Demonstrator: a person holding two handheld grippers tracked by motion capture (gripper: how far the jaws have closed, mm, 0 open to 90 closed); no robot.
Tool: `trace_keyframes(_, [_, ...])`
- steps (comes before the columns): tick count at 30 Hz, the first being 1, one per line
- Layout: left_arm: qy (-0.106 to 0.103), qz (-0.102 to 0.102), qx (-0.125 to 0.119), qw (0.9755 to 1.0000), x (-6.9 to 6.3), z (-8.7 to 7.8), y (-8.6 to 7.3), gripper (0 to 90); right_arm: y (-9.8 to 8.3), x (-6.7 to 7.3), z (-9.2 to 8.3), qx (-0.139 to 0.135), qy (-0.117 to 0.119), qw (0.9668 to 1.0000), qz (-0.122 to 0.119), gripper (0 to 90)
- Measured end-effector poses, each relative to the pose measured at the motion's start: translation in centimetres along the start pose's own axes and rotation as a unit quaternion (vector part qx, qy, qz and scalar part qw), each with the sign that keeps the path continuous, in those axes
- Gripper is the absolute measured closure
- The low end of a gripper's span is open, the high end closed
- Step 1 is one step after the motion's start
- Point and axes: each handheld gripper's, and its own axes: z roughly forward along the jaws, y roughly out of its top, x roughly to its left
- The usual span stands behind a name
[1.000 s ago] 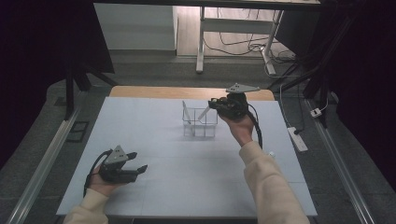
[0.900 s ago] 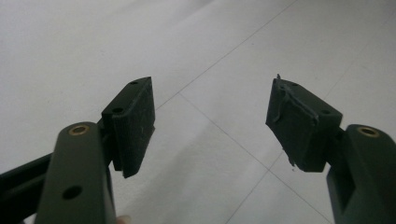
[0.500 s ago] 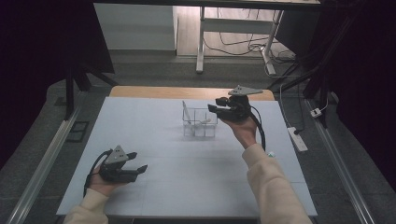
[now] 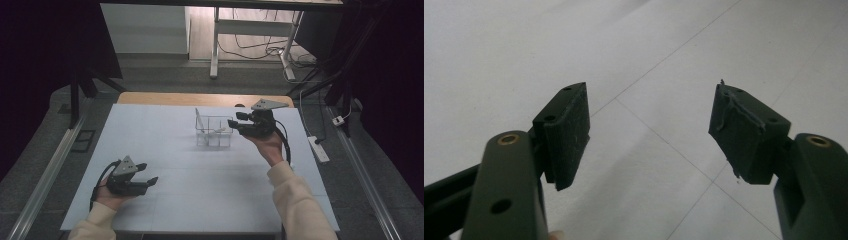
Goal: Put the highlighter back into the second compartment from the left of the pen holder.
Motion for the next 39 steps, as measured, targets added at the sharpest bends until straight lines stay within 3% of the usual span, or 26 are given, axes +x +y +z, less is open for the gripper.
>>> trace_keyframes(6, [-0.001, 0.001, 0.001, 1.0, 0.0, 0.0, 0.0, 32.6, -1.2, 0.0, -1.6, 0.014, 0.008, 0.9998, -0.012, 47.3])
trace_keyframes(19, [0.001, 0.001, 0.005, 1.0, -0.1, 0.2, 0.0, 32.5, -4.9, -0.5, -5.1, 0.025, -0.005, 0.9995, -0.019, 45.0])
trace_keyframes(25, [0.001, 0.001, 0.005, 1.0, 0.0, 0.2, 0.0, 32.5, -6.5, -0.8, -6.1, 0.032, -0.006, 0.9994, -0.013, 44.8])
trace_keyframes(39, [-0.002, -0.005, 0.004, 1.0, 0.2, 0.4, 0.0, 32.5, -8.1, -1.3, -7.5, 0.067, 0.013, 0.9964, -0.049, 43.8])
